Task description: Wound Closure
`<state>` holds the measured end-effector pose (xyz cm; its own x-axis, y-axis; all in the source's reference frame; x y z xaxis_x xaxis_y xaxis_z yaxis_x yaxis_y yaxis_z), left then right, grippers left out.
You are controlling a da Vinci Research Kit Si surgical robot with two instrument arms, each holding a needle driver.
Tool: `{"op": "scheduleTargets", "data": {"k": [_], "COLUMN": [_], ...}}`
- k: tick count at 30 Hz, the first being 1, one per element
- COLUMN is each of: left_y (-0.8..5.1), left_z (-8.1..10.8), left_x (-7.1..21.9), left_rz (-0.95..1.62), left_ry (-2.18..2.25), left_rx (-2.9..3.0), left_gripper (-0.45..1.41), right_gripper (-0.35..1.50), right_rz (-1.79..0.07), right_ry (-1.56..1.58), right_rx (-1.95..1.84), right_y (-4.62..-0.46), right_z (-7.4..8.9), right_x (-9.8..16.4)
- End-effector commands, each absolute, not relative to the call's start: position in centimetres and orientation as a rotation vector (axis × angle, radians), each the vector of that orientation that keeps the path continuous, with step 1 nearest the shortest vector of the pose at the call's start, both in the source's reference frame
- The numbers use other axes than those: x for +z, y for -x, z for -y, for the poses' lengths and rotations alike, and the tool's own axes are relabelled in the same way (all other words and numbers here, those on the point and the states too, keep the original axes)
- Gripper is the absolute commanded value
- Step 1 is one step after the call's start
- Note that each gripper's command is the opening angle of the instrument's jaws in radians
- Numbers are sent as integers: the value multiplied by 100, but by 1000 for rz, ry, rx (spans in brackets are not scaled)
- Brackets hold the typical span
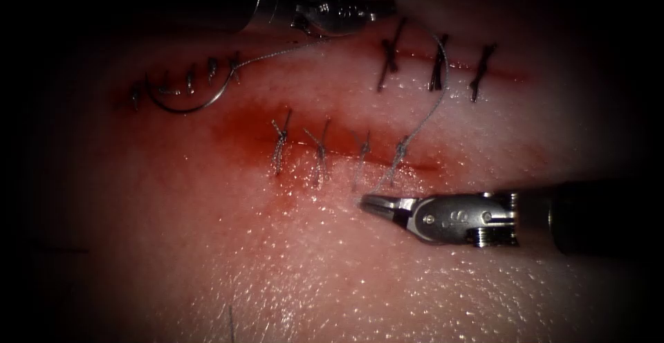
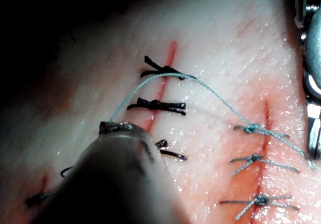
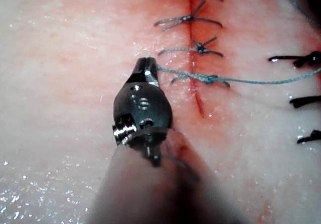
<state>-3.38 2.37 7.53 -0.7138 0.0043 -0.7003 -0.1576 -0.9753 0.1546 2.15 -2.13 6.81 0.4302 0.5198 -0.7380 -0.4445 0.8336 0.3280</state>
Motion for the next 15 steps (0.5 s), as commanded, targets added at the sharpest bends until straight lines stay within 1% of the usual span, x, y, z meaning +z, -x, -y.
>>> {"op": "scheduleTargets", "data": {"k": [1,7,10,15], "left_y": [342,343,343,339], "left_z": [-237,-238,-237,-234], "left_x": [758,759,758,757], "left_rz": [-309,-310,-306,-303], "left_ry": [1150,1149,1148,1155], "left_rx": [2811,2810,2813,2816], "left_gripper": [-45,-45,-45,-45], "right_gripper": [-35,-35,-35,-35], "right_rz": [-952,-983,-1036,-1071], "right_ry": [-123,-255,-297,-290], "right_rx": [660,921,781,716], "right_y": [-216,-216,-219,-217], "right_z": [225,233,234,239], "right_x": [682,668,663,653]}}
